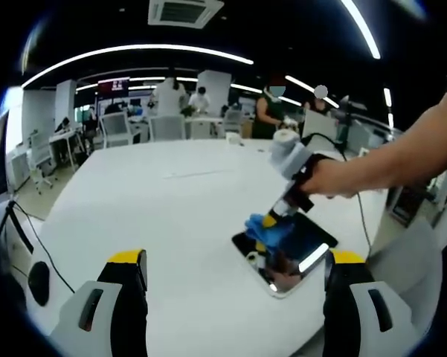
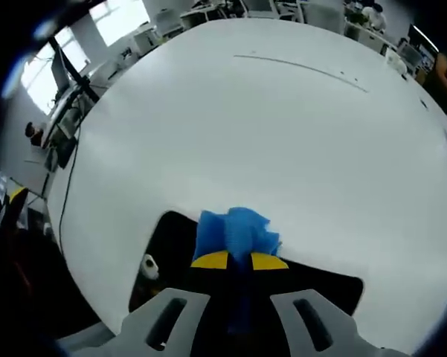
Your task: Wipe the mirror surface with the cleaning cloth until all visible marks leave the cleaned area.
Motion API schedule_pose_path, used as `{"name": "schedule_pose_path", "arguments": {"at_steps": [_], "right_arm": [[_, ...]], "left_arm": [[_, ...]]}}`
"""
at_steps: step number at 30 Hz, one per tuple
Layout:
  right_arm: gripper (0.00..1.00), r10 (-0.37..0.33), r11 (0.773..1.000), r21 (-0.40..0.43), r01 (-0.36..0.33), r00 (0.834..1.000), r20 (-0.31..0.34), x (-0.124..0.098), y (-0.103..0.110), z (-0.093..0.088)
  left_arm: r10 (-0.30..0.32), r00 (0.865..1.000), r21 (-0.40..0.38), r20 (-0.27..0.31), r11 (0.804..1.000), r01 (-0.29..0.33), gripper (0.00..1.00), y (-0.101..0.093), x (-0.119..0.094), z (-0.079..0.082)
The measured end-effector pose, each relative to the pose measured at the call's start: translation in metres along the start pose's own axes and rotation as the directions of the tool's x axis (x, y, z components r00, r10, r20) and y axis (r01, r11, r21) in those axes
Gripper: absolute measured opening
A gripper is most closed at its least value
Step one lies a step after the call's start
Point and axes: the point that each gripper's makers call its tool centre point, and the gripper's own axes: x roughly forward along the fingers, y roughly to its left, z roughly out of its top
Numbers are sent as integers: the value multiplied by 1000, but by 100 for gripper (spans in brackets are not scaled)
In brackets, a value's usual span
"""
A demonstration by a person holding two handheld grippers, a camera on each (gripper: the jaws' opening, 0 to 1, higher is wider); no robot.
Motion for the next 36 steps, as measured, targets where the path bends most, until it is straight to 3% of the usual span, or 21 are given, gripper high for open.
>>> {"name": "schedule_pose_path", "arguments": {"at_steps": [31,36], "right_arm": [[3,-10,1000,5,10,1000,-10,-4,-32,-10],[3,-17,1000,2,17,1000,-12,-6,-35,-13]], "left_arm": [[13,1000,-4,22,1000,-13,100,1,0,8],[31,999,-27,29,999,-30,100,8,3,10]]}}
